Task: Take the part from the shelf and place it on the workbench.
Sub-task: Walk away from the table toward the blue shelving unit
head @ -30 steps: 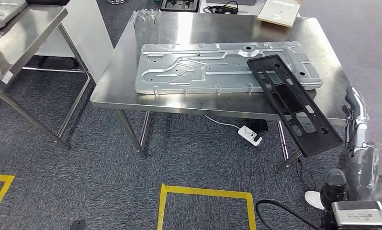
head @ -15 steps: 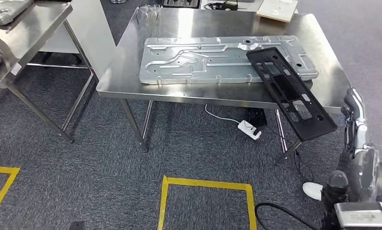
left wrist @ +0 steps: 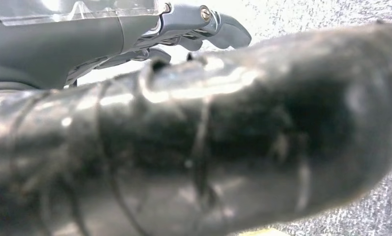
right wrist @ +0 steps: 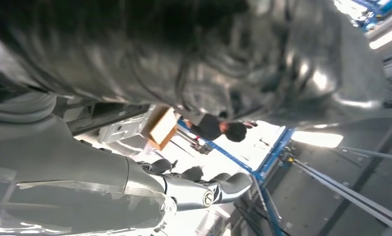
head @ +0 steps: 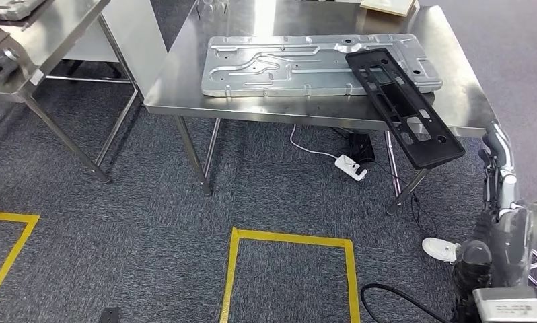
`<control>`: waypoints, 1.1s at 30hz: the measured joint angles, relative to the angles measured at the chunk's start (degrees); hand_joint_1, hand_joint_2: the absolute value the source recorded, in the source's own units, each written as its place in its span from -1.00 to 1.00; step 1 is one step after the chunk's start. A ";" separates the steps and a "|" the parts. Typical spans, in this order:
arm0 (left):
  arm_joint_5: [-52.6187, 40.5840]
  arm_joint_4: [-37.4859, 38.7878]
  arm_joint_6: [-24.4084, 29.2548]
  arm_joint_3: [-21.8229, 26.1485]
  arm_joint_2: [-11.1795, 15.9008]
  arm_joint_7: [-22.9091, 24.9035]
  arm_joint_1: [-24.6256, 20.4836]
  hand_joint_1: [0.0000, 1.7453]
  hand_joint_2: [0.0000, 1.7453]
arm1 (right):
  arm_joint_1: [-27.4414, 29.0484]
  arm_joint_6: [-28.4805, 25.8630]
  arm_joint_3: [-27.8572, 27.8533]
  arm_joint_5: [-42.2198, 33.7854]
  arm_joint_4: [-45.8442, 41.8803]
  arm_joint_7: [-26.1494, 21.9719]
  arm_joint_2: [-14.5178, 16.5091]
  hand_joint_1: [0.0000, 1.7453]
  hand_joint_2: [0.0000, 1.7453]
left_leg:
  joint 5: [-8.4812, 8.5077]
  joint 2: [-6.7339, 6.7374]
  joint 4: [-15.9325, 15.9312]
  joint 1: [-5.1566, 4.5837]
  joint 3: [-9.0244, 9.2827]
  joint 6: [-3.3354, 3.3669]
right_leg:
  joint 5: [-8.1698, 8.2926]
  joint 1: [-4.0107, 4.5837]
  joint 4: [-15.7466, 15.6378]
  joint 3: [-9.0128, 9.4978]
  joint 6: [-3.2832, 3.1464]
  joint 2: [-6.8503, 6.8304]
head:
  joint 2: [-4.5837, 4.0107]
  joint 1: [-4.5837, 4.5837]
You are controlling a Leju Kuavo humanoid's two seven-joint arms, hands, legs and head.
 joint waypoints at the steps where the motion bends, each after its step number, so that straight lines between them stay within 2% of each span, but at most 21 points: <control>1: 0.01 0.00 0.01 0.00 -0.02 0.01 0.07 -1.00 -1.00 | 0.01 0.00 -0.01 0.00 0.00 -0.04 -0.01 -1.00 -1.00 | 0.26 0.02 -0.34 0.07 -0.26 0.42 | 0.51 -0.01 -0.15 -0.11 0.35 -0.02 | 0.00 0.02; 3: 0.04 0.00 0.01 0.00 -0.09 0.05 0.20 -1.00 -1.00 | 0.09 0.00 -0.05 -0.01 0.03 -0.07 0.02 -1.00 -1.00 | 1.59 0.32 -0.57 0.21 -1.17 1.26 | -1.08 -0.09 0.94 -0.68 0.88 0.20 | -0.01 0.14; 6: 0.08 0.01 0.00 0.00 -0.13 0.10 0.22 -1.00 -1.00 | 0.24 0.00 -0.14 -0.10 0.07 -0.03 0.04 -1.00 -1.00 | 3.65 0.80 -0.63 0.15 -3.38 2.39 | -9.73 -0.22 9.58 -2.61 1.21 0.40 | -0.01 0.54; 7: 0.08 0.00 0.01 0.00 -0.13 0.10 0.21 -1.00 -1.00 | 0.27 0.00 -0.15 -0.21 0.07 0.01 0.04 -1.00 -1.00 | 4.33 0.88 -0.54 0.07 -4.23 2.53 | -11.34 -0.24 12.92 -2.96 1.32 0.40 | -0.01 0.61; 8: 0.10 -0.01 0.01 0.00 -0.13 0.10 0.20 -1.00 -1.00 | 0.30 0.00 -0.15 -0.48 0.08 0.05 0.04 -1.00 -1.00 | 5.03 0.92 -0.38 0.01 -5.18 2.48 | -11.26 -0.25 15.07 -2.73 1.40 0.40 | 0.00 0.65; 9: 0.15 -0.01 0.02 0.00 -0.13 0.09 0.20 -1.00 -1.00 | 0.31 0.00 -0.15 -1.06 0.09 0.06 0.04 -1.00 -1.00 | 5.70 0.93 -0.13 -0.03 -6.22 2.38 | -10.03 -0.26 15.71 -1.76 1.44 0.40 | 0.00 0.67; 11: 0.27 0.00 0.05 0.00 -0.13 0.07 0.20 -1.00 -1.00 | 0.30 0.00 -0.16 -3.04 0.11 -0.21 0.04 -1.00 -1.00 | 6.85 0.91 0.72 -0.04 -8.35 1.99 | -7.15 -0.33 11.50 2.97 1.34 0.41 | 0.00 0.69; 13: 0.34 0.01 0.12 0.00 -0.12 0.03 0.20 -1.00 -1.00 | 0.22 -0.01 -0.22 -4.84 0.08 -0.64 0.03 -1.00 -1.00 | 7.63 0.80 1.76 -0.17 -9.99 1.46 | -8.04 -0.15 3.40 8.88 1.05 0.46 | -0.01 0.65; 14: 0.35 0.01 0.15 0.00 -0.10 0.01 0.20 -1.00 -1.00 | 0.21 -0.01 -0.26 -5.28 0.05 -0.79 0.03 -1.00 -1.00 | 8.06 0.76 2.09 -0.24 -10.47 1.16 | -9.01 0.01 0.56 10.57 0.85 0.49 | -0.01 0.65; 15: 0.36 0.01 0.18 0.00 -0.09 0.00 0.22 -1.00 -1.00 | 0.20 -0.01 -0.29 -5.50 0.03 -0.87 0.02 -1.00 -1.00 | 8.55 0.73 2.22 -0.26 -10.84 0.84 | -9.61 0.24 -1.00 11.17 0.60 0.51 | -0.01 0.62; 17: 0.39 0.03 0.22 0.00 -0.04 -0.01 0.36 -1.00 -1.00 | 0.23 0.01 -0.31 -5.63 0.03 -0.99 0.03 -1.00 -1.00 | 9.02 0.62 2.40 -0.07 -11.48 0.23 | -8.83 0.22 -1.30 10.10 -0.19 0.40 | -0.01 0.66; 19: 0.44 0.05 0.24 0.00 -0.08 -0.01 0.53 -1.00 -1.00 | 0.26 0.02 -0.41 -5.78 0.03 -1.39 0.12 -1.00 -1.00 | 5.57 0.47 4.98 0.15 -12.81 -0.40 | -7.48 0.03 -1.40 8.49 -1.11 0.22 | -0.01 0.63; 21: 0.45 0.05 0.24 0.00 -0.15 -0.01 0.54 -1.00 -1.00 | 0.42 0.02 -0.78 -6.44 0.01 -2.42 0.41 -1.00 -1.00 | -0.70 0.44 11.28 0.25 -14.42 -0.88 | -6.06 0.11 -1.38 6.66 -1.63 0.16 | -0.01 0.57; 22: 0.45 0.05 0.24 0.00 -0.15 -0.01 0.52 -1.00 -1.00 | 0.57 0.02 -1.08 -6.81 0.00 -3.15 0.64 -1.00 -1.00 | -2.72 0.44 14.77 0.26 -14.87 -0.97 | -5.31 0.19 -1.34 5.74 -1.73 0.15 | -0.01 0.55; 23: 0.44 0.05 0.24 0.00 -0.15 0.00 0.50 -1.00 -1.00 | 0.78 0.02 -1.43 -7.06 0.00 -3.93 0.92 -1.00 -1.00 | -3.22 0.43 17.34 0.26 -14.81 -0.97 | -4.53 0.26 -1.29 4.76 -1.73 0.17 | -0.01 0.56; 25: 0.41 0.05 0.22 0.00 -0.15 0.02 0.48 -1.00 -1.00 | 1.23 0.01 -2.20 -6.73 -0.01 -5.14 1.54 -1.00 -1.00 | -0.45 0.42 17.78 0.21 -12.38 -0.74 | -3.03 0.34 -1.08 2.76 -1.62 0.21 | 0.00 0.56; 27: 0.35 0.05 0.20 0.00 -0.14 0.07 0.33 -1.00 -1.00 | 1.67 0.00 -3.00 -5.92 -0.04 -5.50 2.21 -1.00 -1.00 | 1.73 0.40 11.05 0.03 -6.06 -0.25 | -1.71 0.40 -0.79 1.11 -1.31 0.24 | 0.00 0.54; 29: 0.32 0.05 0.20 0.00 -0.04 0.14 0.07 -1.00 -1.00 | 2.10 -0.01 -3.76 -5.45 -0.10 -5.07 2.82 -1.00 -1.00 | 0.24 0.37 2.06 -0.26 0.37 0.36 | -0.59 0.49 -0.56 0.34 -0.80 0.12 | 0.00 0.57; 30: 0.32 0.05 0.19 0.00 0.01 0.17 -0.01 -1.00 -1.00 | 2.28 -0.01 -4.07 -5.06 -0.10 -4.60 3.04 -1.00 -1.00 | -0.65 0.34 -0.59 -0.45 1.93 0.68 | -0.01 0.48 -0.60 0.17 -0.48 0.00 | 0.01 0.59; 32: 0.31 0.05 0.08 -0.02 -0.02 0.19 0.02 -1.00 -1.00 | 2.65 -0.02 -4.57 -2.38 -0.04 -3.45 3.27 -1.00 -1.00 | -0.50 0.44 -2.07 -0.48 1.88 1.41 | 0.90 0.38 -0.72 -0.12 0.20 -0.12 | 0.01 0.60; 33: 0.31 0.05 -0.03 -0.03 -0.07 0.19 0.10 -1.00 -1.00 | 2.81 -0.02 -4.77 -0.22 0.03 -2.71 3.32 -1.00 -1.00 | 0.20 0.53 -2.10 -0.42 1.33 1.82 | 0.11 0.32 -0.29 -0.42 0.52 -0.03 | 0.01 0.63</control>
